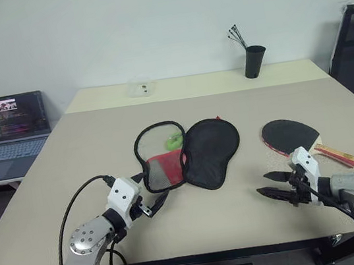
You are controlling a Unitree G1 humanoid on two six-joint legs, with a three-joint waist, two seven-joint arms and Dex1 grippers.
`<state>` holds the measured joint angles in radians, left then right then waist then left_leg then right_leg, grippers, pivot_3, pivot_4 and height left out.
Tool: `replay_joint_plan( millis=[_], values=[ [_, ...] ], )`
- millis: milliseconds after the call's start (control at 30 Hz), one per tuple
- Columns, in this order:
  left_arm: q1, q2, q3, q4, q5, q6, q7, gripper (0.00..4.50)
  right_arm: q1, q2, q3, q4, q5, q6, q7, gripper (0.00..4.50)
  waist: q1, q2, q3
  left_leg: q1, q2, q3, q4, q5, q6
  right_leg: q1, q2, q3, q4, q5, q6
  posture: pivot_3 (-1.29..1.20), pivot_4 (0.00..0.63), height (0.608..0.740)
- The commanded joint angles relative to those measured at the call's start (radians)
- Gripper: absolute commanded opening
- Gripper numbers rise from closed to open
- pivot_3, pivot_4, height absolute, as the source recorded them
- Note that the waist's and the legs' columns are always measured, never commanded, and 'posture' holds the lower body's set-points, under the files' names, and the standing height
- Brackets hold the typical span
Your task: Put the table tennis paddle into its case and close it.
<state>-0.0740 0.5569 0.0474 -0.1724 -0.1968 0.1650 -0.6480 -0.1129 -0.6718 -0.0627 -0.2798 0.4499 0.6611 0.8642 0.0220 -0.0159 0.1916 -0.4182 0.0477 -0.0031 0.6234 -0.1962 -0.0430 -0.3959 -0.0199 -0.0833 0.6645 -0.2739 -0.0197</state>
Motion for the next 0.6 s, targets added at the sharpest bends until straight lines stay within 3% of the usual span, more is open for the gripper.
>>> replay_joint_plan(
  millis=[33, 400, 600],
  values=[
    [-0.051, -0.011, -0.019, 0.033, 0.016, -0.029, -0.007, 4.5, 0.014, -0.041, -0.044, -0.042, 0.006, -0.001, -0.004, 3.14, 0.001, 0.0, 0.0, 0.0, 0.0, 0.001, 0.0, 0.0, 0.0, 0.0, 0.0, 0.001, 0.0, 0.0, 0.001, 0.0, 0.15, 0.74],
    [-0.184, -0.062, -0.04, 0.1, -0.051, -0.055, -0.098, 4.5, -0.054, -0.035, -0.119, -0.146, 0.119, 0.142, -0.093, 3.14, 0.001, -0.001, 0.0, 0.001, -0.001, 0.009, 0.001, 0.0, 0.001, -0.002, 0.001, 0.009, 0.0, 0.004, 0.006, 0.0, 0.15, 0.74],
    [-0.19, -0.013, 0.023, 0.081, -0.082, -0.032, -0.113, 4.5, -0.172, 0.058, -0.041, -0.081, 0.125, 0.185, -0.157, 3.14, -0.008, -0.001, 0.0, 0.001, 0.0, 0.012, 0.002, 0.0, 0.001, -0.006, 0.001, 0.014, 0.002, 0.004, 0.006, 0.0, 0.15, 0.74]
  ],
)
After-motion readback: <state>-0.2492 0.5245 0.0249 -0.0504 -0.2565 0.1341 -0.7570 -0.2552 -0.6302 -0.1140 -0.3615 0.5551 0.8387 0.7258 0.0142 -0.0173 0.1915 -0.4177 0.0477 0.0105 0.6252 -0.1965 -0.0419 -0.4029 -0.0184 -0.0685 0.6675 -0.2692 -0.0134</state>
